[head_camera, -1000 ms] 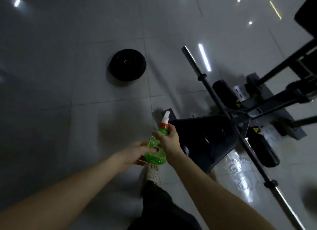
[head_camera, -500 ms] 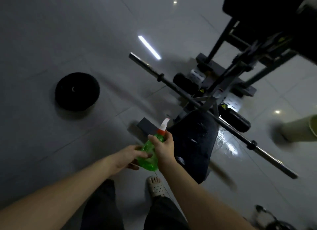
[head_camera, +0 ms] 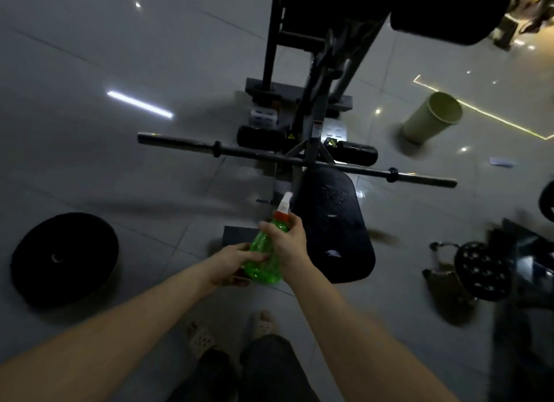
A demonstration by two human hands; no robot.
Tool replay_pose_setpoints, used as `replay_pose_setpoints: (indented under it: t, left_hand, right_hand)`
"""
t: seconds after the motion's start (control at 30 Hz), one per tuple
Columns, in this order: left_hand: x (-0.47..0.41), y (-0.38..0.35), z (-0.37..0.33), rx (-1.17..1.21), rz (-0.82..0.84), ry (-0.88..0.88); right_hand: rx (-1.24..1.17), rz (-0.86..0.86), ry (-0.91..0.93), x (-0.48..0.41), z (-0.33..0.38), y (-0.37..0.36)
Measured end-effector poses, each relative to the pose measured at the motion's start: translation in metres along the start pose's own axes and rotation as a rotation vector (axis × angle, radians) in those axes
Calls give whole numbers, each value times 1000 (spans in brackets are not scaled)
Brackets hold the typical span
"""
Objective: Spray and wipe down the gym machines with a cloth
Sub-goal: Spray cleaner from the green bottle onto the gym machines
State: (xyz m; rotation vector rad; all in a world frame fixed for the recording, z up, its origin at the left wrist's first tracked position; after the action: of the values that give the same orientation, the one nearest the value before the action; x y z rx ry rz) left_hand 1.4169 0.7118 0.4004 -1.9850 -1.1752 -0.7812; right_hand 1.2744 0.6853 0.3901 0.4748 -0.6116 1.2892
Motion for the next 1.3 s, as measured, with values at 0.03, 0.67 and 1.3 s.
replay_pose_setpoints:
  t: [0.03,0.67,1.3]
  left_hand:
    - [1,3,-2,-8,13,6]
    - [-44,22,-89,-108,121,70]
    - [-243,167,-102,-178,135,113]
  right_hand:
    - [-13,-3,0,0,-1,-1]
    - [-156,-49,73,-59,46,5]
    - [-169,-110,-58,-279,-4,-76]
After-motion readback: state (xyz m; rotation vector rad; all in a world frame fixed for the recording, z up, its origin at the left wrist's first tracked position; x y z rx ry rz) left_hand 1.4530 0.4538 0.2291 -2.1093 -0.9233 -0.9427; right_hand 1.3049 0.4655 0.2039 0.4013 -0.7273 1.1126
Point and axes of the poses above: each hand's wrist, its own x-axis away from the middle knuckle, its own y-axis out of the back of the hand, z = x × y, the point moved 1 cm from there along -x, towards the middle knuckle, and after that the axes turned 5 degrees about z, right-handed, at the moved point
